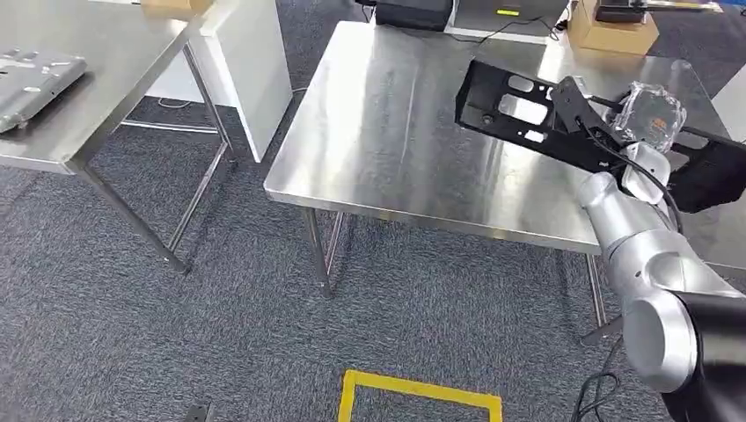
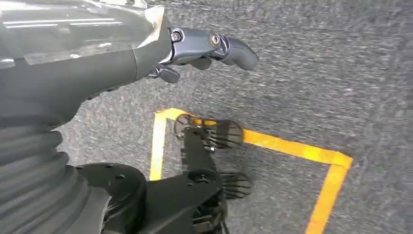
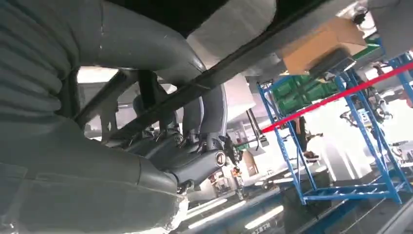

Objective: Take the parts from the cabinet and place them on the table.

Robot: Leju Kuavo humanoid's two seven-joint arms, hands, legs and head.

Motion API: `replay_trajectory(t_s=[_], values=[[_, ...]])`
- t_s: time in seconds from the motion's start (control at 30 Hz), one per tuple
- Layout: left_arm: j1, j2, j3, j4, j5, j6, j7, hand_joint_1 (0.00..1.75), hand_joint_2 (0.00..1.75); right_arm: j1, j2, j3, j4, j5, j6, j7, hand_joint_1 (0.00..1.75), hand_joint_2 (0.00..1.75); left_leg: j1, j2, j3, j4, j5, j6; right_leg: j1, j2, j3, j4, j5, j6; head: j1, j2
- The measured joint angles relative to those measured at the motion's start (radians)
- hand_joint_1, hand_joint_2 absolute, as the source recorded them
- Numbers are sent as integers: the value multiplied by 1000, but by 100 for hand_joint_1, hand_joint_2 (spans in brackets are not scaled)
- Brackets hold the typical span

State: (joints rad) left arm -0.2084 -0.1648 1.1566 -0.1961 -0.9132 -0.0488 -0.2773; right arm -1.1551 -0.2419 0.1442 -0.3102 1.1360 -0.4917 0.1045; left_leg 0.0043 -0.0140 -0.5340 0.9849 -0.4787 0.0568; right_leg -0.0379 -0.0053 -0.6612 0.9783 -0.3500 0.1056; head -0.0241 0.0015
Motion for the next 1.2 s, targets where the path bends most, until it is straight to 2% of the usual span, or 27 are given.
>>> replay_trajectory(t_s=[0.03, 0.07, 0.13, 0.17, 0.2, 0.27, 0.33, 0.37, 0.4, 0.47, 0.5, 0.53, 0.57, 0.67, 0.7, 0.73, 0.8, 0.83, 0.87, 0.9, 0.93, 1.0, 1.03, 1.07, 1.1, 1.13, 1.2], values=[[0, 2, 0, 0, 0, 0, 0, 0, 175, 0, -3, 0, 2, 0, 0, 0, 175, 175, -3, 1, 6, 4, -8, -7, 11, -2, 1, -2, -27, -22, 0, 0], [-3, 3, 0, 0, 0, 0, 0, 0, 175, -1, -5, 0, 3, 0, 0, 0, 175, 175, -5, 2, 1, 2, -14, -14, 19, -1, 13, 1, -27, -47, 0, 0], [-1, 3, 0, 0, 0, 0, -1, 0, 175, 6, -9, -2, 3, 0, -1, 1, 175, 175, -4, 4, 11, 6, -21, -22, 17, 3, 15, 5, -28, -63, -6, 0], [-2, 5, 0, -1, 0, 0, -1, 0, 175, 6, -8, -2, 3, 1, -2, 1, 175, 175, -1, 5, 12, 12, -27, -26, 8, 6, 26, 5, -31, -67, -8, 0], [-3, 6, 0, -1, 0, 0, -2, 0, 175, 4, -8, -3, 3, 2, -2, 1, 175, 175, 0, 7, -5, 39, -28, -30, 10, 7, 34, 3, -38, -75, -8, 0], [-5, 5, 0, -1, 0, 0, -2, 0, 175, -2, -7, -5, 3, 10, -2, 1, 175, 175, 3, 10, -92, 186, -58, -43, 10, 7, 45, 3, -49, -91, -14, 0], [-2, 4, -1, -1, 0, 0, -2, 0, 175, 3, -7, -6, 3, 14, -2, 2, 175, 175, 5, 11, -191, 317, -124, -48, 15, 10, 57, 3, -64, -96, -14, 0], [-1, 4, -1, -1, 0, 0, -2, 0, 175, 5, -7, -6, 4, 16, -2, 2, 175, 175, 5, 11, -215, 329, -123, -46, 18, 12, 65, 3, -71, -95, -14, 0], [0, 4, -1, -1, 0, -1, -2, 0, 175, 7, -6, -7, 4, 16, -2, 2, 175, 175, 5, 11, -219, 302, -94, -40, 21, 15, 75, 3, -78, -94, -15, 0], [0, 5, -1, -1, 1, -1, -2, 0, 175, 7, -5, -8, 4, 18, -2, 3, 175, 175, -2, 11, -174, 146, 31, -17, 29, 16, 102, 3, -96, -94, -16, 0], [0, 5, -1, -1, 1, -1, -2, 0, 175, 6, -5, -9, 4, 19, -1, 3, 175, 175, -11, 11, -141, 51, 102, 3, 31, 16, 116, 1, -106, -93, -17, 0], [-1, 11, -1, -1, 1, -1, -2, 0, 175, 5, -5, -10, 5, 19, 0, 3, 175, 175, -18, 12, -130, 30, 95, 17, 33, 16, 124, 0, -113, -88, -12, 0], [-3, 10, -1, -1, 1, -1, -3, 0, 175, -1, -6, -10, 5, 19, 0, 3, 175, 175, -20, 11, -120, 14, 74, 14, 33, 18, 124, -5, -115, -83, -10, 0], [-2, 9, -1, -1, 1, -1, -3, 0, 175, -2, -6, -16, 4, 22, 1, 3, 175, 175, -25, 12, -85, -5, 78, 29, 35, 16, 141, 9, -111, -64, -15, 0], [-3, 8, -1, -1, 1, -2, -3, 0, 175, -1, -6, -16, 4, 22, 1, 3, 175, 175, -18, 14, -68, -17, 81, 30, 27, 14, 127, 24, -127, -62, -15, 0], [-6, 9, -1, -1, 1, -2, -3, 0, 175, -4, -7, -16, 4, 22, 1, 3, 175, 175, -18, 11, -61, -19, 79, 33, 27, 13, 111, 62, -138, -59, -10, 0], [-8, 8, -1, -1, 1, -1, -3, 0, 175, -11, -12, -16, 4, 23, 1, 3, 175, 175, -17, 10, -55, -19, 72, 36, 24, 13, 20, 213, -183, -61, -7, 0], [-7, 8, -1, -1, 1, -2, -3, 0, 175, -9, -13, -16, 5, 23, 1, 3, 175, 175, -17, 9, -52, -19, 67, 35, 23, 13, -28, 280, -205, -56, -6, 0], [-5, 6, -1, -1, 1, -2, -3, 0, 175, -5, -13, -16, 5, 23, 1, 3, 175, 175, -16, 8, -46, -18, 61, 33, 21, 13, -63, 316, -212, -48, -4, 0], [-3, 5, -1, -1, 1, -2, -3, 0, 175, -1, -13, -16, 5, 24, 2, 3, 175, 175, -13, 6, -38, -18, 54, 29, 16, 13, -73, 300, -198, -39, -5, 0], [-2, 3, -1, -1, 1, -2, -3, 0, 175, 0, -13, -16, 5, 25, 2, 3, 175, 175, -11, 5, -29, -16, 45, 25, 12, 12, -60, 241, -161, -28, -4, 0], [-2, 2, -1, -1, 1, -2, -3, 0, 175, -2, -14, -16, 5, 27, 2, 3, 175, 175, -4, 4, -8, -9, 25, 12, 2, 9, 5, 54, -47, 6, -3, 0], [-2, 3, -1, -1, 1, -2, -3, 0, 175, -1, -15, -16, 6, 27, 2, 3, 175, 175, -9, 3, -6, -5, 13, 2, -2, -1, 18, -2, -16, 12, 0, 0], [-2, 5, -1, -1, 1, -2, -3, 0, 175, -3, -15, -16, 8, 27, 4, 3, 175, 175, -8, 3, -5, 1, 6, -2, 6, -3, 18, 0, -65, -30, 4, 0], [-2, 5, -1, -1, 1, -2, -3, 0, 175, -2, -15, -16, 9, 27, 5, 3, 175, 175, -12, 6, -7, -2, -1, -11, 18, -2, 32, 4, -42, -43, 2, 0], [-1, 5, -1, -1, 1, -2, -3, 0, 175, -1, -14, -17, 9, 27, 5, 5, 175, 175, -12, 6, -2, 7, -1, -16, 7, 3, 29, 3, -42, -56, 0, 0], [-3, 6, -1, -1, 1, -2, -3, 0, 175, -2, -14, -18, 9, 29, 5, 5, 175, 175, -9, 7, -2, 14, -13, -21, 2, 6, 43, 5, -44, -65, -5, 0]])
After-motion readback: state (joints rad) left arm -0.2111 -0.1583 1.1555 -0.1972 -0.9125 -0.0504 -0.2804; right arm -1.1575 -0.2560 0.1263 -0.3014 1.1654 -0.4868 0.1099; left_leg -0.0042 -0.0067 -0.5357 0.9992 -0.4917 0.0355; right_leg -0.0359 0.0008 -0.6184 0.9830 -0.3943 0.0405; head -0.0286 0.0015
